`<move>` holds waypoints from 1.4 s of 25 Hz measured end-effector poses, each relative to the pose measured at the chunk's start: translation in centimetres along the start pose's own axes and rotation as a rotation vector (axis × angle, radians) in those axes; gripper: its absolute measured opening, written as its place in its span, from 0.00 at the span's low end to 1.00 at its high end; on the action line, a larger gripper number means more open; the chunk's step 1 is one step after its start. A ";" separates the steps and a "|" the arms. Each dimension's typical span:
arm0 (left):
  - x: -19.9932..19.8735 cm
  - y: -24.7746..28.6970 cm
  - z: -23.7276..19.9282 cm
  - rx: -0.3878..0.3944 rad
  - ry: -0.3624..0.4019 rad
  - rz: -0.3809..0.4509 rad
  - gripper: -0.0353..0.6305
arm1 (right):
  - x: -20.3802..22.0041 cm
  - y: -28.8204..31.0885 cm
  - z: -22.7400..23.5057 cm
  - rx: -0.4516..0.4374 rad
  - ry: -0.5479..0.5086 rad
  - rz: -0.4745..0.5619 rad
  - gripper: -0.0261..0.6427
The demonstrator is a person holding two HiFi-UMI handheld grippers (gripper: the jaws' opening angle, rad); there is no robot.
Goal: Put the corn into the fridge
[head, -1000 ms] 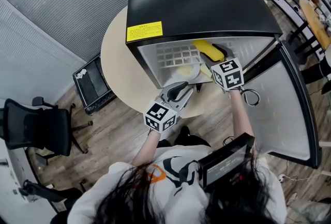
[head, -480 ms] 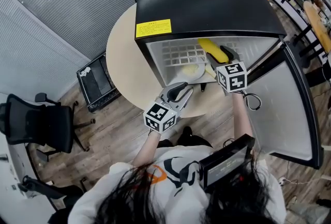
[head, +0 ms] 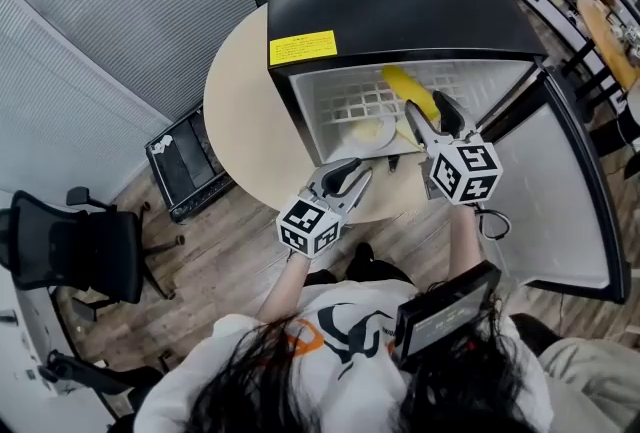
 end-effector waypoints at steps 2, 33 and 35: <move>-0.1 -0.4 0.1 0.012 0.004 0.005 0.22 | 0.3 -0.7 -1.8 -0.007 0.010 0.011 0.42; 2.5 -13.5 4.6 0.189 -0.003 -0.001 0.22 | 9.8 -12.6 -21.7 0.134 0.224 -0.003 0.24; 2.4 -13.7 5.4 0.191 0.004 0.003 0.22 | 9.8 -13.5 -21.8 0.133 0.224 0.003 0.23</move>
Point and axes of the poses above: the fingertips, and each gripper's own axes: y forward along the fingers, z to its right, x out of its underside, the point moved 10 cm from there along -y, backward along the fingers, and after that the axes turned 8 degrees about -x, right-handed, at the moved point
